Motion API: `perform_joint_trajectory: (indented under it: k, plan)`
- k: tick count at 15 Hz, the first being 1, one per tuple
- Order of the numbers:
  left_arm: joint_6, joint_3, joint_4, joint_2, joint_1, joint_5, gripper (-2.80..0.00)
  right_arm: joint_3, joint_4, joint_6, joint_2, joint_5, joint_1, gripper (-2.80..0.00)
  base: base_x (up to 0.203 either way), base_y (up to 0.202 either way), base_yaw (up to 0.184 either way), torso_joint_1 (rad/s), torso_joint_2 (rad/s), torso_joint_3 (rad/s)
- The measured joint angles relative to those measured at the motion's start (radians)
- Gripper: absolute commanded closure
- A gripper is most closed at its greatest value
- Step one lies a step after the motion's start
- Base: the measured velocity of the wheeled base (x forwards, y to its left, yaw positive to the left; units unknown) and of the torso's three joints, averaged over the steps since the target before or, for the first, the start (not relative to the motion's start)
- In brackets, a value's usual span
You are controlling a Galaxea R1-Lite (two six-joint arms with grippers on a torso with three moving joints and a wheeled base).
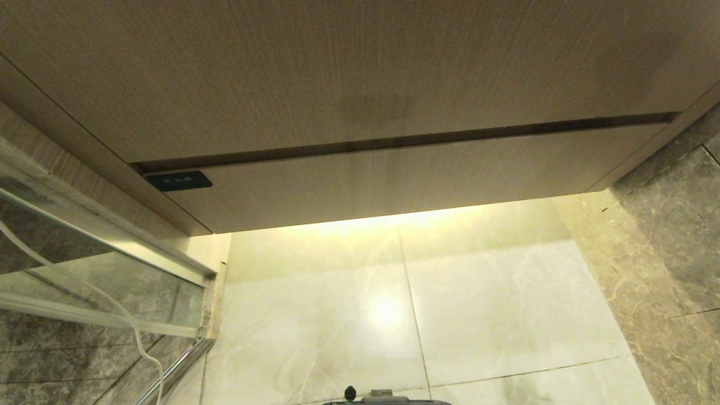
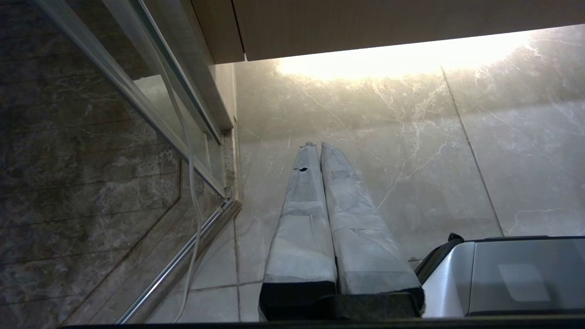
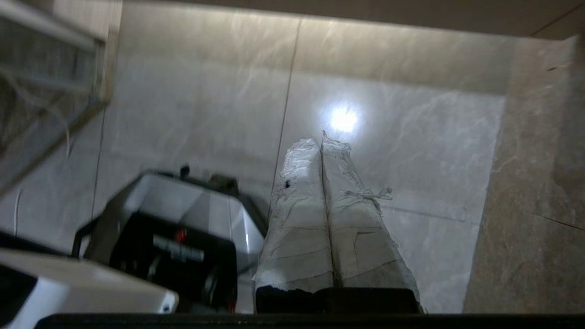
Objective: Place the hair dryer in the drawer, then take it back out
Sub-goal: Pull open the drawer
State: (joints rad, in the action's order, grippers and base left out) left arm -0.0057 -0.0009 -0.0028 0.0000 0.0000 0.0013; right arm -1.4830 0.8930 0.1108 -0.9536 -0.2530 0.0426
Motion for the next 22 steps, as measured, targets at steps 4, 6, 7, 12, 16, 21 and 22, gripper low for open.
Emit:
perform_joint_trajectory:
  k: [4, 6, 7, 12, 16, 21, 22]
  plan:
    - [0.0, 0.0, 0.0, 0.0, 0.0, 0.0, 0.0, -0.157, 0.212, 0.282, -0.246, -0.165, 0.038, -2.8, 0.0, 0.0, 0.0, 0.0, 0.0, 0.0]
    - [0.0, 0.0, 0.0, 0.0, 0.0, 0.0, 0.0, -0.177, 0.211, 0.388, -0.358, -0.27, 0.045, -2.8, 0.0, 0.0, 0.0, 0.0, 0.0, 0.0]
    - [0.0, 0.0, 0.0, 0.0, 0.0, 0.0, 0.0, -0.177, 0.202, 0.413, -0.397, -0.261, 0.048, -2.8, 0.0, 0.0, 0.0, 0.0, 0.0, 0.0]
    - [0.0, 0.0, 0.0, 0.0, 0.0, -0.001, 0.0, 0.012, -0.043, 0.524, -0.5, 0.123, 0.115, -2.8, 0.0, 0.0, 0.0, 0.0, 0.0, 0.0]
    - [0.0, 0.0, 0.0, 0.0, 0.0, -0.001, 0.0, 0.313, -0.585, 0.626, -0.516, 0.166, 0.21, -2.8, 0.0, 0.0, 0.0, 0.0, 0.0, 0.0]
    - [0.0, 0.0, 0.0, 0.0, 0.0, 0.0, 0.0, 0.446, -1.096, 0.743, -0.584, -0.032, 0.245, -2.8, 0.0, 0.0, 0.0, 0.0, 0.0, 0.0]
    - [0.0, 0.0, 0.0, 0.0, 0.0, 0.0, 0.0, 0.463, -1.169, 0.777, -0.601, -0.064, 0.241, -2.8, 0.0, 0.0, 0.0, 0.0, 0.0, 0.0]
